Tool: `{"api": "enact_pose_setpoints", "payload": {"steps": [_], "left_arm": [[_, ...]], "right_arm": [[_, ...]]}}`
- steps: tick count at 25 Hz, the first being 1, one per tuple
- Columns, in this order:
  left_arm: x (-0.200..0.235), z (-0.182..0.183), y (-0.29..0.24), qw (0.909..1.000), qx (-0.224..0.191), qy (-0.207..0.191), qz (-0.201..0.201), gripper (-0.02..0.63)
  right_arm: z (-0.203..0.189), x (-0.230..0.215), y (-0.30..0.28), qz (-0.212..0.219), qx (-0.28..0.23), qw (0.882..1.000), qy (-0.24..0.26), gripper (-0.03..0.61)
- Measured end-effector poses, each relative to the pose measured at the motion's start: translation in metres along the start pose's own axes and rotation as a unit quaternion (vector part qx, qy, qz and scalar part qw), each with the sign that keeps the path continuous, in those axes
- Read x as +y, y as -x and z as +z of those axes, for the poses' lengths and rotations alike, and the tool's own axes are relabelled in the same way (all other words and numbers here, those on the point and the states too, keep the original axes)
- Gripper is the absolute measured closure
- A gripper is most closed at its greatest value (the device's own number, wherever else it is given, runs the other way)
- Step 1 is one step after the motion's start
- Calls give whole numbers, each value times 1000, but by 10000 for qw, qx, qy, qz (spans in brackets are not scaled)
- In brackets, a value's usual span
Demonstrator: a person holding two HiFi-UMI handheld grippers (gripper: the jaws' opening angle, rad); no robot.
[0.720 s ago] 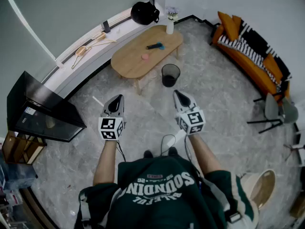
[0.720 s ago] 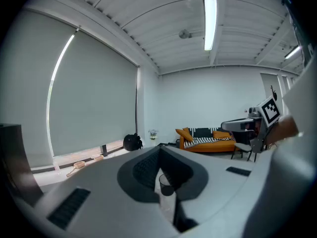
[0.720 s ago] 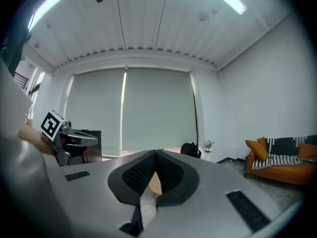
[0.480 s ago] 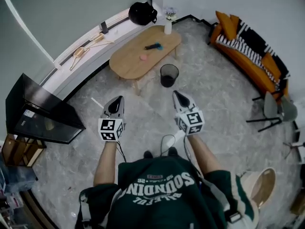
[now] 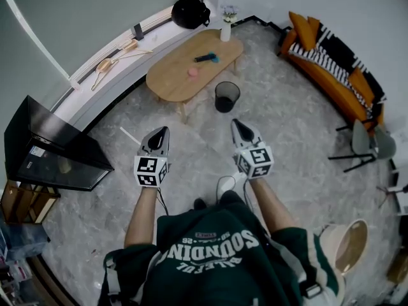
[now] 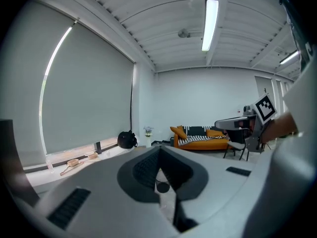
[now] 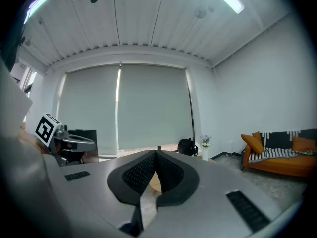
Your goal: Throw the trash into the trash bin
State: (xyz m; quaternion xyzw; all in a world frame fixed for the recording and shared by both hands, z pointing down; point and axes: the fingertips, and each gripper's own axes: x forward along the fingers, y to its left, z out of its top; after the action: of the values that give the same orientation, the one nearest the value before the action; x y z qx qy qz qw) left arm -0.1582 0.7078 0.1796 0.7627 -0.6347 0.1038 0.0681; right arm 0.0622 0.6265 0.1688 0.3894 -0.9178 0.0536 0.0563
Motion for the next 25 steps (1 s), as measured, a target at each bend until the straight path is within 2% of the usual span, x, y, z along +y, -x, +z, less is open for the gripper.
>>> {"api": "enact_pose_setpoints", "payload": {"steps": [6,14,20,25], "left_arm": [[13,0,-17,9999,40,28,-126,615],[25,-1,-66,9994,108,63,-316,615],[40,15,-140,9992,156,-36,-378,615],[65,31,-215,9991,217,13,-354,615]], "right_arm": [[-3,7,-17,-28,114,9999,11,577],[-10,-17,-55,-193,157,9997,-69,577],[-4,-64,-112,-186,126,9996,-155,577],[7,-104,-180,-6,158,9997,-182,577]]}}
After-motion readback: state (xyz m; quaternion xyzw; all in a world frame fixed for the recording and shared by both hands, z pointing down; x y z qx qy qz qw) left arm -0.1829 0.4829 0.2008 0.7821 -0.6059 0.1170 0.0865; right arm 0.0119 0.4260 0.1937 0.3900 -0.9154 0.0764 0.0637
